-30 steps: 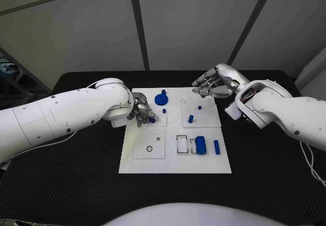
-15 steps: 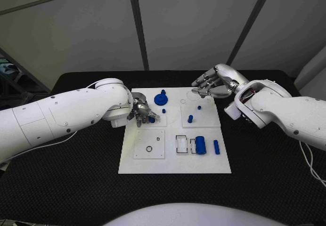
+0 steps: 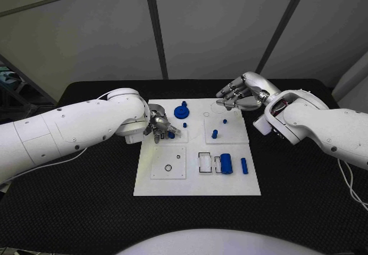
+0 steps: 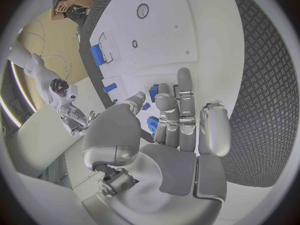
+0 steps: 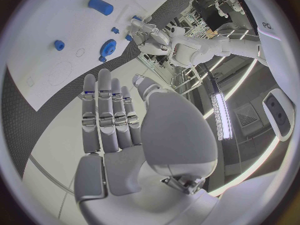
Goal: Assemble the parts on the task board
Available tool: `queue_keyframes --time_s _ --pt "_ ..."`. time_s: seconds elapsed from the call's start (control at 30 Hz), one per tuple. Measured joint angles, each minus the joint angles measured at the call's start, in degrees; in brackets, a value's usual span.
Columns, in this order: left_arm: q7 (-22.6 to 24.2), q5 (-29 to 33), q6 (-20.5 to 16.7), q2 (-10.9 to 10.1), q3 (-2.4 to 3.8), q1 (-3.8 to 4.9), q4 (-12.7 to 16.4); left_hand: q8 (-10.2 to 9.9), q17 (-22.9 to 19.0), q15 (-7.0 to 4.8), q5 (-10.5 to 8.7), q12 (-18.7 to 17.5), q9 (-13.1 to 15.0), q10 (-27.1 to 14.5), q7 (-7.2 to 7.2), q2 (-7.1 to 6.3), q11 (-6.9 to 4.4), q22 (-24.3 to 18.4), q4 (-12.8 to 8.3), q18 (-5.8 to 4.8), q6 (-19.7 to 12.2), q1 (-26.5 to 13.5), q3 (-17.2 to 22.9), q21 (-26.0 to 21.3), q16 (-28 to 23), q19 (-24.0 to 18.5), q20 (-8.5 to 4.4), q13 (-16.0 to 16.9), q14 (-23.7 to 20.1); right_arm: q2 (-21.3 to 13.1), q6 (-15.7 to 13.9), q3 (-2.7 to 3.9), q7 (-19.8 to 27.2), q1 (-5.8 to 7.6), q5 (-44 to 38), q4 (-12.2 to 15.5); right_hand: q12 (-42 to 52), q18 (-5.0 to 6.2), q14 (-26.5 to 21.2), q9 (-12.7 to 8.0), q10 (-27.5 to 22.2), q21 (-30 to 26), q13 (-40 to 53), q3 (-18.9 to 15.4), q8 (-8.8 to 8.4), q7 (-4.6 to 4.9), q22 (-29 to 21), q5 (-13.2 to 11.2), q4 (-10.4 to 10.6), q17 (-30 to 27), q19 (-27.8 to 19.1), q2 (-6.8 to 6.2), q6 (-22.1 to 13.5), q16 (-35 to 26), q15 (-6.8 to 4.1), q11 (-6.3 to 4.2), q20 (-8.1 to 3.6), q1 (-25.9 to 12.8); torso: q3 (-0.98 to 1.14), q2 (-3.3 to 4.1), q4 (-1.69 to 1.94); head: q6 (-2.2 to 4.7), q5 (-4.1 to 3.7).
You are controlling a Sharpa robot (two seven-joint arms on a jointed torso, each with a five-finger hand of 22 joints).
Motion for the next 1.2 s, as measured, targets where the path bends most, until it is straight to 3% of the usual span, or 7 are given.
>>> queue_keyframes --time_s 0.97,1.07,1.1,1.2 --pt "0.0 -0.05 -0.28 -0.69 0.05 -0.01 1.22 0.0 0.04 0.0 0.0 0.0 -0.13 0.0 0.0 0.27 0.0 -0.3 -0.11 0.0 -0.01 0.28 -0.85 -0.01 0.0 -0.01 0.0 -0.55 0.0 0.22 0.16 0.0 -0.01 -0.01 0.0 -0.28 0.0 0.0 0.0 0.0 0.0 0.0 0.0 0.0 0.0 0.0 0.01 0.0 0.0 0.0 0.0 0.0 0.0 0.0 0.0 0.0 0.0 0.0 0.02 0.0 0.04 -0.09 0.16" --pt "0.13 -0.05 -0.67 -0.99 0.16 -0.01 1.33 -0.47 0.1 0.0 0.0 -2.1 -0.47 -0.99 0.49 1.12 0.36 -1.49 -0.18 0.0 -0.62 1.15 -1.95 -0.72 0.0 -0.36 0.12 -3.18 0.0 0.23 0.17 0.0 -0.01 -0.01 0.0 -0.33 0.0 0.0 0.0 0.0 -0.21 -0.33 0.08 0.0 0.0 0.0 -0.09 0.0 0.0 -0.06 0.0 0.0 0.0 0.0 0.0 0.21 0.0 0.0 0.02 0.0 0.03 -0.08 0.17" --pt "0.24 -0.03 -0.89 -1.16 0.32 -0.04 1.43 -1.16 0.11 0.0 0.0 -4.02 -0.81 -2.36 0.89 0.96 0.68 -3.05 -0.29 0.02 -1.77 2.08 -2.51 -1.75 -0.01 -1.42 0.19 -5.63 0.0 0.23 0.17 0.0 -0.01 -0.01 0.0 -0.36 0.0 0.0 0.0 0.0 -0.21 -0.35 0.08 0.0 0.0 0.0 -0.13 0.0 0.0 -0.06 0.0 0.0 0.0 0.0 0.0 0.21 0.0 0.0 0.02 0.01 0.02 -0.05 0.17" --pt "0.93 0.41 -1.86 -1.99 1.54 -0.11 1.84 -3.58 0.1 0.74 0.0 -9.4 -2.2 -6.84 2.43 0.39 1.97 -8.36 -0.79 0.0 -5.07 4.77 -3.97 -5.43 -0.28 -4.78 0.74 -11.79 0.09 0.22 0.17 0.0 0.0 -0.01 0.0 -0.54 0.0 0.0 0.0 0.0 -0.21 -0.35 0.08 0.0 0.0 0.21 -0.13 0.0 0.0 -0.06 0.0 0.0 -0.21 -0.24 0.0 0.21 0.0 0.0 0.02 0.01 0.02 0.05 0.14"
